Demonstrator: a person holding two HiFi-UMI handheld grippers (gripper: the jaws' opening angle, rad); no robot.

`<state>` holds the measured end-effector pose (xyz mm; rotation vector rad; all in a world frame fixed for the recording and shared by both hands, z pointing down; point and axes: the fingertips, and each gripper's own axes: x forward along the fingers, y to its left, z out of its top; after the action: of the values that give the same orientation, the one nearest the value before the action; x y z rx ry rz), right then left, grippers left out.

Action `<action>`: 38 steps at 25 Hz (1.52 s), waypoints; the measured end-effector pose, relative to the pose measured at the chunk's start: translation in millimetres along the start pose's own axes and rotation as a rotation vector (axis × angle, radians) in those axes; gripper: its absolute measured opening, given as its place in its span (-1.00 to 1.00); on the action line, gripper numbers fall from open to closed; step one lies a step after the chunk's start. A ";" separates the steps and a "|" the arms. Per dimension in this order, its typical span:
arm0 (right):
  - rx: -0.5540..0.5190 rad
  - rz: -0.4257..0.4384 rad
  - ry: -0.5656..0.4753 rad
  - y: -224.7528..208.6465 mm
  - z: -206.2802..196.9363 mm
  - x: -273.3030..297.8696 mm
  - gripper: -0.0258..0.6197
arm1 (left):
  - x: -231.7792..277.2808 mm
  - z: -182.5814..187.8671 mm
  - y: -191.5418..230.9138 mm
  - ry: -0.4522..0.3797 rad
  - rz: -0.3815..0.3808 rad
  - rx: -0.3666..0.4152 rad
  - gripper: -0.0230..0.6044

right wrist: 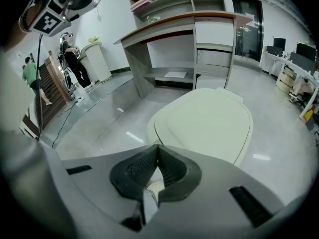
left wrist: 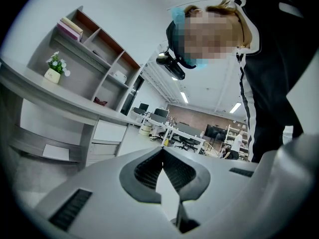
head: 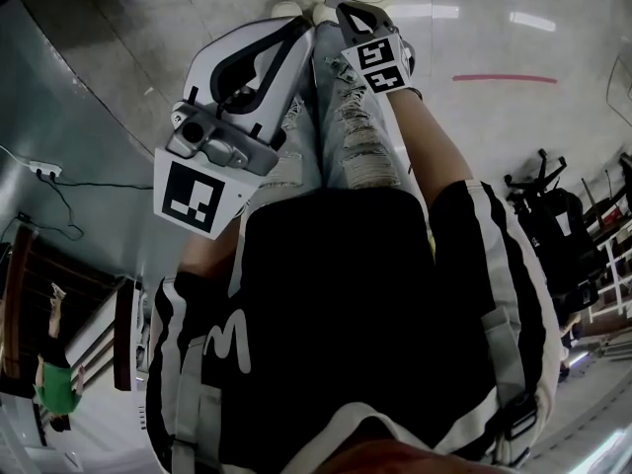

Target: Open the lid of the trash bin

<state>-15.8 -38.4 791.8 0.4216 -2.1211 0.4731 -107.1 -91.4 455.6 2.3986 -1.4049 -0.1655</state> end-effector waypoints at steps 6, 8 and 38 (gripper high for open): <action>0.025 -0.013 0.048 -3.5 -9.6 4.8 -0.89 | 1.7 3.2 -1.3 -0.003 -0.004 0.004 -0.92; 0.026 -0.011 0.057 -3.7 -10.9 5.9 -0.89 | 2.2 3.7 -0.8 -0.003 -0.002 0.003 -0.92; -0.086 -0.069 0.159 4.3 -20.5 14.4 -0.89 | 6.0 5.9 2.1 -0.008 -0.005 -0.008 -0.92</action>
<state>-11.2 -26.6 813.8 0.3936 -1.9592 0.3617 -107.5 -98.9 451.4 2.3985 -1.3992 -0.1819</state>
